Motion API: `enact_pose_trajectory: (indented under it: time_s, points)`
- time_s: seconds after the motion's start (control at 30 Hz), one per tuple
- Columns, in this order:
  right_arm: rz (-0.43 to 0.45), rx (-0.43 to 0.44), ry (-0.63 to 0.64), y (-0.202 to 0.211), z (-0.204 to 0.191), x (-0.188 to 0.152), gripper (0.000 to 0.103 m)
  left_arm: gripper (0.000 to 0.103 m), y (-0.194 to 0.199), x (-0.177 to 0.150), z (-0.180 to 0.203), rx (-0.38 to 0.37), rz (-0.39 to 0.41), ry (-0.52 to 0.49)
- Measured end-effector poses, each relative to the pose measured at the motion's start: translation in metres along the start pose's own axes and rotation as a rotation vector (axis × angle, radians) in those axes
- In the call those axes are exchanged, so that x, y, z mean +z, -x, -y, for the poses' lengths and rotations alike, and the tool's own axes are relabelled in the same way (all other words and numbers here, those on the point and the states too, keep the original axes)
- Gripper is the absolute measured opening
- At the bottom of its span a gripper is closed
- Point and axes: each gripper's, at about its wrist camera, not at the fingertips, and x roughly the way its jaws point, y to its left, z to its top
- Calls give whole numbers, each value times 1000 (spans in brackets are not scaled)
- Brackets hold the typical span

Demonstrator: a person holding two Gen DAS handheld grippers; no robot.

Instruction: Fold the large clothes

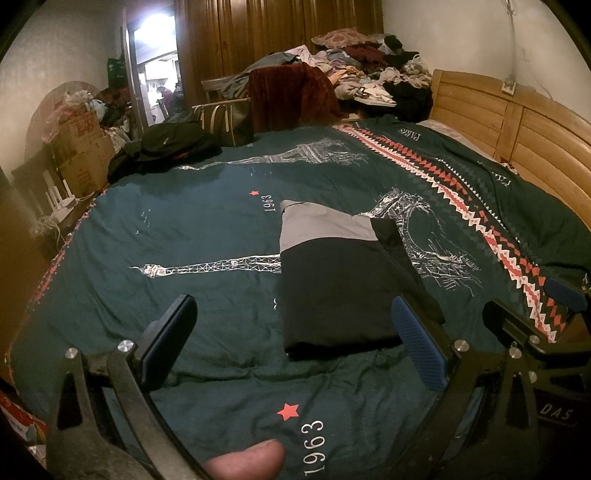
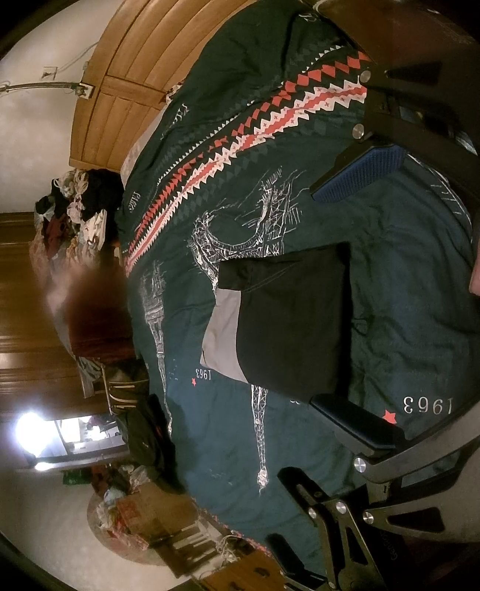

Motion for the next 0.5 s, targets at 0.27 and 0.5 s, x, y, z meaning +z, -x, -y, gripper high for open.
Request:
enact_pose_trajectory:
  time_s: [0.27,0.5]
  points:
    - [-2,0,0,0,-1,0,103,103,1,0,-1,1,0,0]
    - [-2,0,-2,-1,0,-1,103,103,1,1,0,1,1,0]
